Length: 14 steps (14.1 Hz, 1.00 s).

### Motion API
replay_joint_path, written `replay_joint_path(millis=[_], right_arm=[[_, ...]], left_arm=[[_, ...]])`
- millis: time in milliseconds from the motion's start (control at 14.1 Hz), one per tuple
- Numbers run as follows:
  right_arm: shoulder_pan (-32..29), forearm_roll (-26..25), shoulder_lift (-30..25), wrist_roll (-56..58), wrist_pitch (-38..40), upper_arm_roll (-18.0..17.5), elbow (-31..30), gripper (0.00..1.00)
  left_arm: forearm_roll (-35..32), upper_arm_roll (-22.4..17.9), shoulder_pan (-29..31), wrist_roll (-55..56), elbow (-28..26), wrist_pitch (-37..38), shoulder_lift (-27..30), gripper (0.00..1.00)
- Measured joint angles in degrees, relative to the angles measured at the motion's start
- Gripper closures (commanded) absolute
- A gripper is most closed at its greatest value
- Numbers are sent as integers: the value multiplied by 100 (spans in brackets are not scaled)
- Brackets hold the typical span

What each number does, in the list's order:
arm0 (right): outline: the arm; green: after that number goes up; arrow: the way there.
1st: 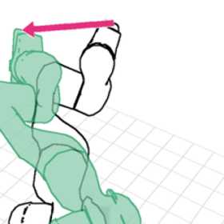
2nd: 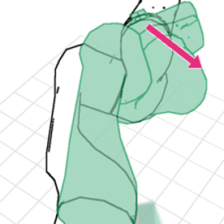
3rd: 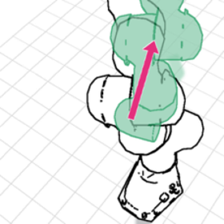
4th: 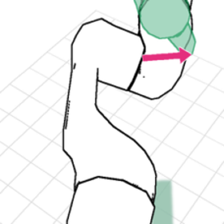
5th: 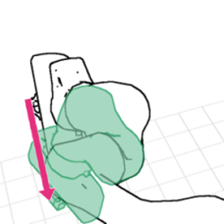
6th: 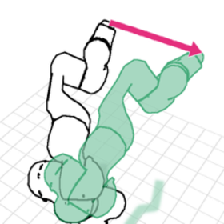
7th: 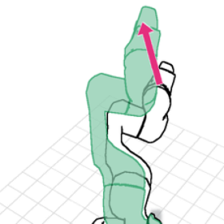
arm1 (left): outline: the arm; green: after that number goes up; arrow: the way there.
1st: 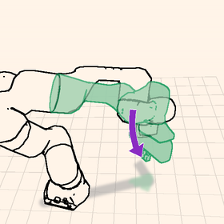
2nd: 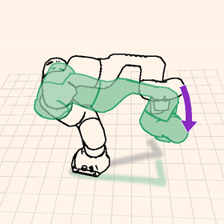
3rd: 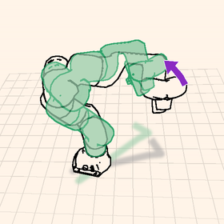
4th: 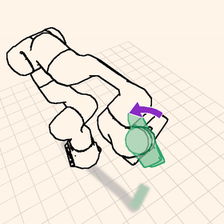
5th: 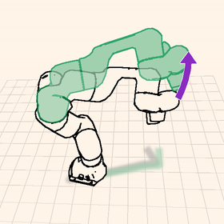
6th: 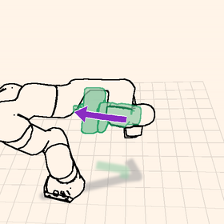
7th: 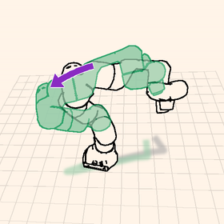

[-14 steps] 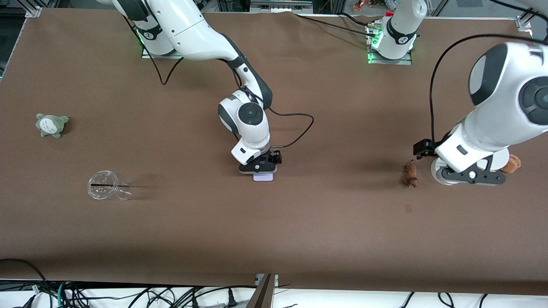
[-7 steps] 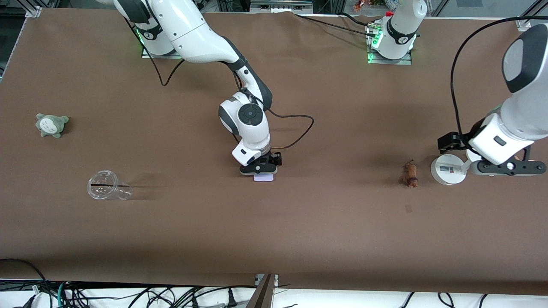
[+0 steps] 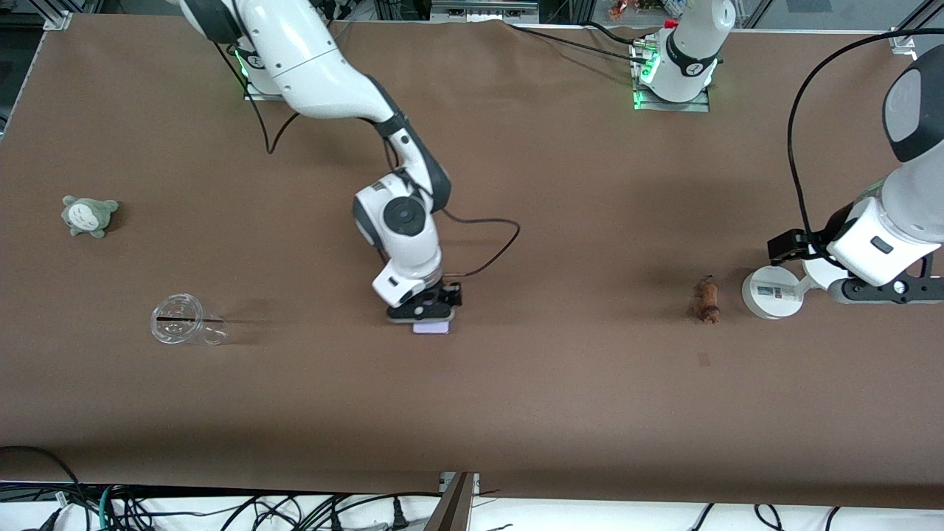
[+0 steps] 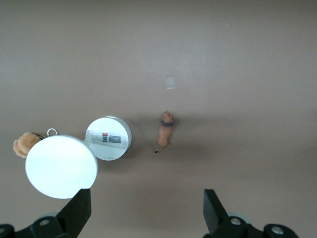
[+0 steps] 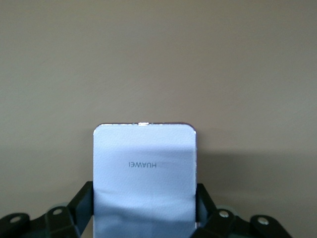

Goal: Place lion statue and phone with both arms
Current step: 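Carry the white phone with the right gripper toward the glass cup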

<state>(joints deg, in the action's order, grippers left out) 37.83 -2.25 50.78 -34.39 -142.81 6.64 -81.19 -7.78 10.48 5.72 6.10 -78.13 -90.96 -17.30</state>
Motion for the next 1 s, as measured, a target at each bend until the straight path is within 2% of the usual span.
replay_joint_path(millis=[284,427,569,711,996], right_arm=[[-728,7,-216,808,550,4,11,89],[-947,7,-333,1008,976,22,12,88],[-1223,7,-445,1479,1327,56,-5,88],[-1681,11,-545,2097,1413,80,-157,88],[-2356,46,-594,2705,1409,74,-448,88]], left_arm=[[1,3,62,-6,-104,420,572,0],[48,5,124,1,-603,238,943,0],[458,1,383,1,-1154,-175,1254,0],[651,-2,646,-18,-1393,-367,1399,0],[653,39,704,-22,-1439,-401,1452,0]])
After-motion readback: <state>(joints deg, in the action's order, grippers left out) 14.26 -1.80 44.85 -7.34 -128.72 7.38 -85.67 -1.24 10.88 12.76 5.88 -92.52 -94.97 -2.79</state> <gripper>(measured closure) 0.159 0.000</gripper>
